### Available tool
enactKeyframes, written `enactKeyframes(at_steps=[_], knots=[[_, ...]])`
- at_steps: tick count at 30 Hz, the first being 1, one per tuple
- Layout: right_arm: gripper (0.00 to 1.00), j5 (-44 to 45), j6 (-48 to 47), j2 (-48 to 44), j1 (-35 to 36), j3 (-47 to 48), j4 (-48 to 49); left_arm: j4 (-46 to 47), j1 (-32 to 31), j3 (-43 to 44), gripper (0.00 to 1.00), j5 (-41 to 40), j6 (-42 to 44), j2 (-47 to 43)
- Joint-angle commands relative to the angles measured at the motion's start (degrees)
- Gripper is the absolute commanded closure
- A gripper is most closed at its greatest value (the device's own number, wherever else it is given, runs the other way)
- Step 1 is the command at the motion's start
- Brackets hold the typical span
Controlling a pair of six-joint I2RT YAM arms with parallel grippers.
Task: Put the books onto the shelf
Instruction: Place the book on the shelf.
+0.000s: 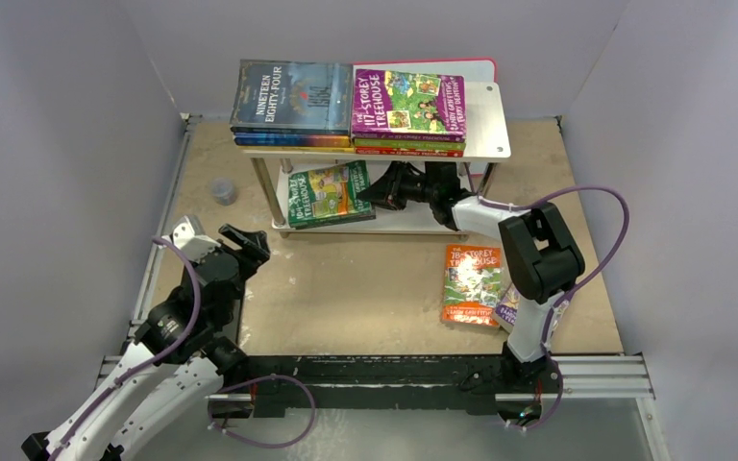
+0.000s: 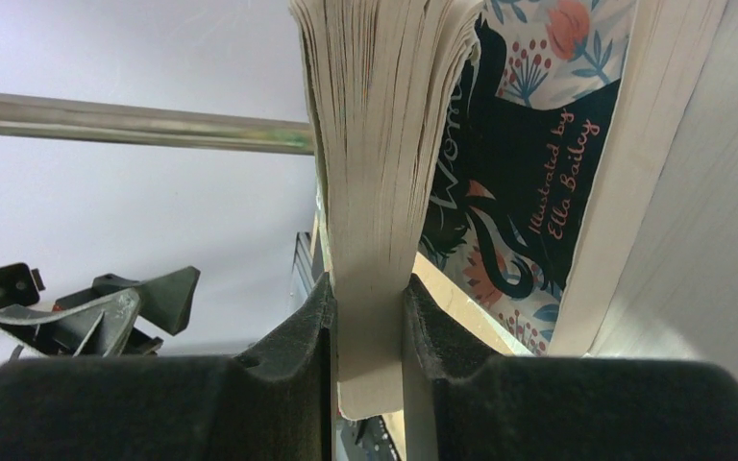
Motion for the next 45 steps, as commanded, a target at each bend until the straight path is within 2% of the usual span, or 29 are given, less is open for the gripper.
enactKeyframes(at_steps=[1,9,14,22,24,30,32,35,40,45], knots=[[1.0,-4.2,-1.4,-0.8,-0.7,3.8,0.5,2.6,0.1,0.0,0.34,0.7,-0.8,0.7],[0.94,0.4,-6.4,0.0,-1.8,6.2,-6.7,2.3,0.0,-0.1,0.34,1.1,-1.1,0.7],[1.0,1.1,-6.5,0.8,-1.8,7.0,-5.3,2.6,0.1,-0.2,0.34,1.3,-1.2,1.1],[1.0,1.3,-5.4,1.1,-2.0,5.5,-1.6,4.2,0.1,-1.3,0.34,2.3,-1.9,1.6],[0.93,1.9,-5.4,1.3,-2.1,5.3,-2.0,4.6,0.1,-1.5,0.34,2.6,-2.0,2.1],[0.54,8.7,-10.4,0.6,-2.2,5.8,-9.5,4.9,0.1,-1.6,0.34,3.1,-1.9,2.8],[0.44,11.1,-11.6,-0.2,-2.3,5.2,-10.8,5.0,0.1,-1.8,0.34,3.1,-2.0,2.9],[0.38,13.8,-14.0,-1.0,-2.3,4.9,-13.3,5.2,0.1,-2.1,0.34,3.2,-2.2,2.9],[0.35,20.5,-17.5,-1.7,-2.2,5.0,-15.6,5.9,0.1,-2.5,0.34,3.5,-2.4,3.3],[0.34,19.2,-18.6,-0.1,-2.1,5.9,-16.3,6.3,0.1,-2.7,0.34,3.6,-2.4,3.7]])
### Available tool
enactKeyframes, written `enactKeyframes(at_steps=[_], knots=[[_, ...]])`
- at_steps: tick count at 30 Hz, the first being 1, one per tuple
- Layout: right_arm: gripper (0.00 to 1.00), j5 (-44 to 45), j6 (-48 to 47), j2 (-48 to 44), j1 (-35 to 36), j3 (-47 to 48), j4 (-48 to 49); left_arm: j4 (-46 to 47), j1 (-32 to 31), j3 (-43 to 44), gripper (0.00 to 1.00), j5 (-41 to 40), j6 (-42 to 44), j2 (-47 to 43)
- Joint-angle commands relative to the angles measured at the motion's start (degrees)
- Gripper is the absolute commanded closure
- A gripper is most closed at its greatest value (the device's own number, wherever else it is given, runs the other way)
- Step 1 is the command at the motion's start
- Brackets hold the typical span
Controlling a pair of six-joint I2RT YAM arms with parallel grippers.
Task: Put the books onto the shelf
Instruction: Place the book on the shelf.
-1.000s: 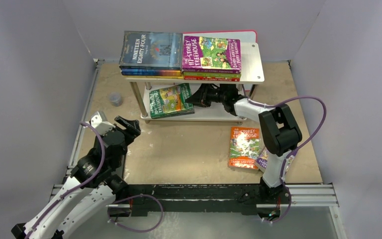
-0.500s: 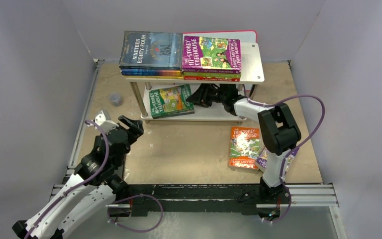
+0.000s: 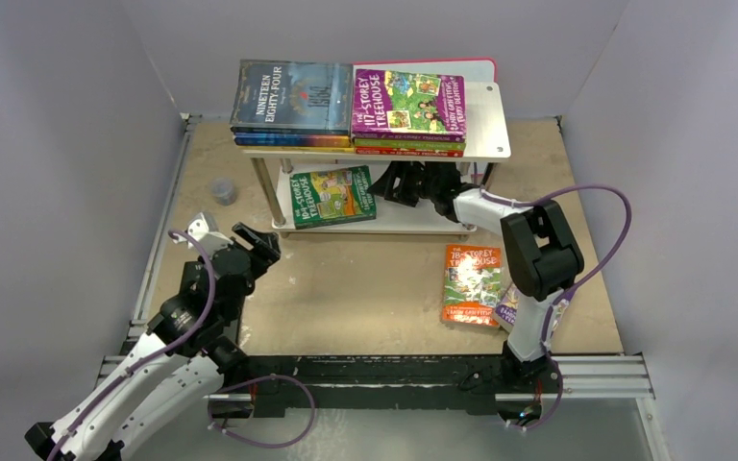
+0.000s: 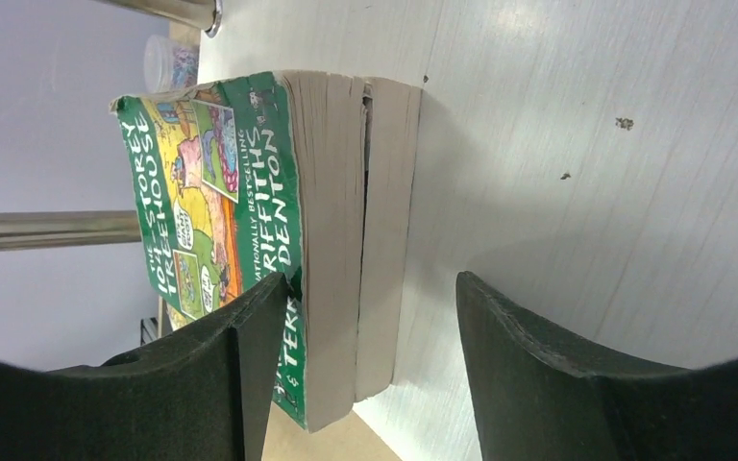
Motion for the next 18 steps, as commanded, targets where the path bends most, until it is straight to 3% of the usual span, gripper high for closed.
enactKeyframes(at_steps=[1,8,18], knots=[[0.34,1.3,-2.5,-0.8,-0.6,1.7,-1.3,3.1,0.1,-0.5,0.34,0.2,-1.0,0.5],[0.26,-9.3,6.3,0.2,-0.4,-2.6,10.8,3.2,0.1,-0.7,0.34,0.0,-1.1,0.5],[0.25,-8.4,8.8,0.4,2.8,-3.0,7.8,3.1,0.1,-0.9,0.34,-0.4,-1.0,0.5]])
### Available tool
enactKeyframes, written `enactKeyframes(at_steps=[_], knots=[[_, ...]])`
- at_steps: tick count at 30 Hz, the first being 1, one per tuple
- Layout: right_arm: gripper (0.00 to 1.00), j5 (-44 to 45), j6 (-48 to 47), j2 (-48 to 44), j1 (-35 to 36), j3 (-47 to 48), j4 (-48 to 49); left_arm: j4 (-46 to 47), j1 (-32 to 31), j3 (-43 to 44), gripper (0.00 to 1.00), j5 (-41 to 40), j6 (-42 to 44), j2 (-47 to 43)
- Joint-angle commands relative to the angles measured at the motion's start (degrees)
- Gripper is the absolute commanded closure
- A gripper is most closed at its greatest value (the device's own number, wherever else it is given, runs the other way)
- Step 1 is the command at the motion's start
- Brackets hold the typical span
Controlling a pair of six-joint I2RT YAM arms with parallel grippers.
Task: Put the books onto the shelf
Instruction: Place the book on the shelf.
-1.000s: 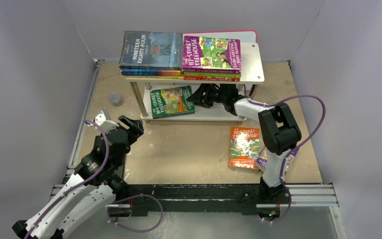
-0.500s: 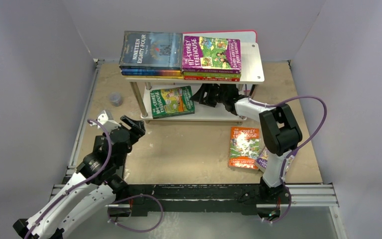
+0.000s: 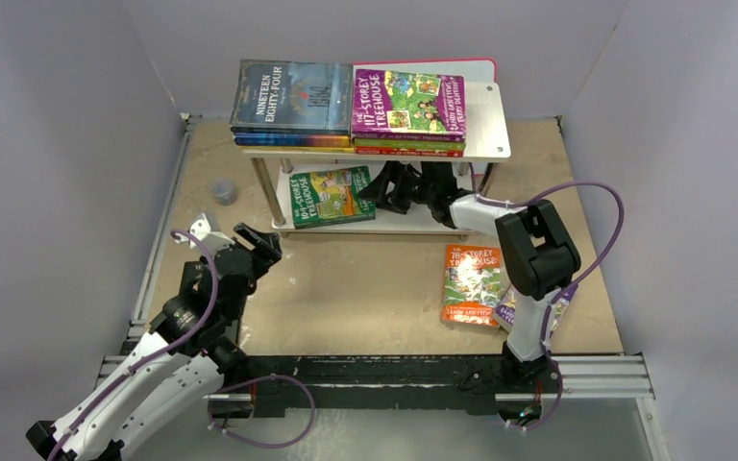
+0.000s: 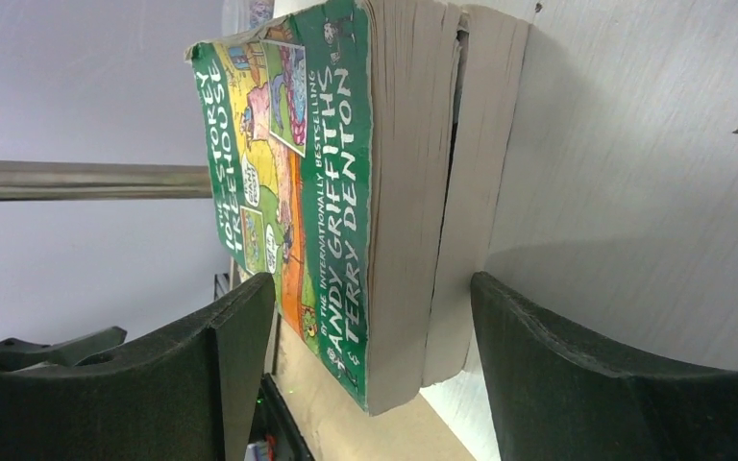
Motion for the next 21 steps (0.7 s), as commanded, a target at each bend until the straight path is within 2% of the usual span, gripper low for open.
enactKeyframes(at_steps=[1,10,21], knots=[[0.25,0.2,1.7,-0.7,1.9,-0.6,0.5,2.0,0.1,-0.2,0.34,-0.5,-0.8,0.0],[0.27,0.9,6.9,-0.4,4.3,-3.2,6.6,1.5,0.1,0.0,0.34,-1.2,-0.5,-0.5],[0.27,1.0,9.0,-1.1,5.4,-4.2,8.9,0.8,0.0,0.3,0.34,-1.2,-0.2,-0.7]])
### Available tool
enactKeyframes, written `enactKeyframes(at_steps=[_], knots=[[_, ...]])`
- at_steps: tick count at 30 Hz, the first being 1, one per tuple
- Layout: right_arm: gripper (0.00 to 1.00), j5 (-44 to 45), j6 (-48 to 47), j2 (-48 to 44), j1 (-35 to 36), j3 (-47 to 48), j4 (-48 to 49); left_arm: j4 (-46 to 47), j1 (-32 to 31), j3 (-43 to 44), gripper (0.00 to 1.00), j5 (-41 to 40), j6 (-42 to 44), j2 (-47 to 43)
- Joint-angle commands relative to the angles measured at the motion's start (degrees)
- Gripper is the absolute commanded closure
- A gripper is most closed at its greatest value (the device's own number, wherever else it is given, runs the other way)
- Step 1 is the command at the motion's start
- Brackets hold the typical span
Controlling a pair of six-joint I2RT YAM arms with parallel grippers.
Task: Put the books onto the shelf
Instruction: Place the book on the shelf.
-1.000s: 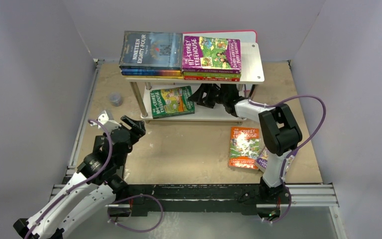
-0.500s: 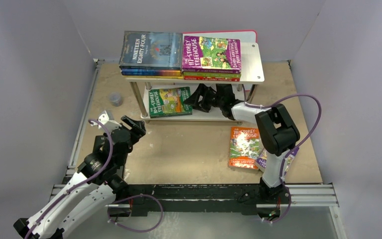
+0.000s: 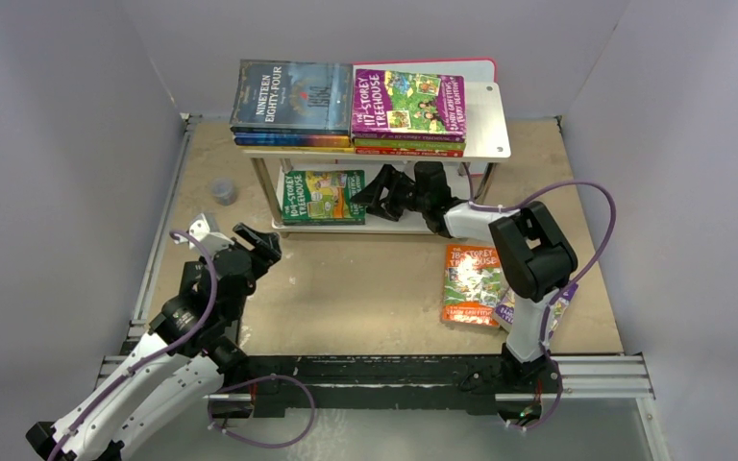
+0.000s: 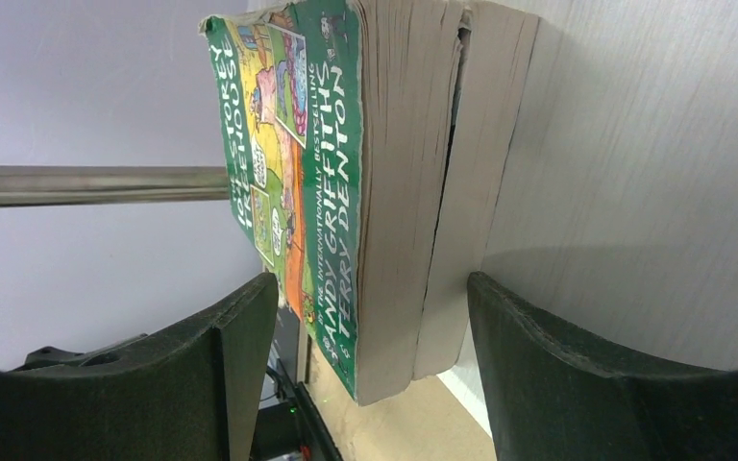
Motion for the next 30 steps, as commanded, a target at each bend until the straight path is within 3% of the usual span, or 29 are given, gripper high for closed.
enactKeyframes(at_steps=[1,8,30], knots=[[0.27,-1.3,2.0,-1.2,1.8,-0.7,2.5,0.7,0.1,0.4,0.34,-1.2,-0.2,-0.4],[0.27,2.4,0.4,-4.6,1.9,-2.5,0.1,0.4,0.1,0.4,0.34,-1.1,-0.2,-0.5],[0.31,-2.1,6.2,-5.1,4.0,-4.1,2.7,0.4,0.1,-0.1,0.34,-0.9,-0.5,0.2]])
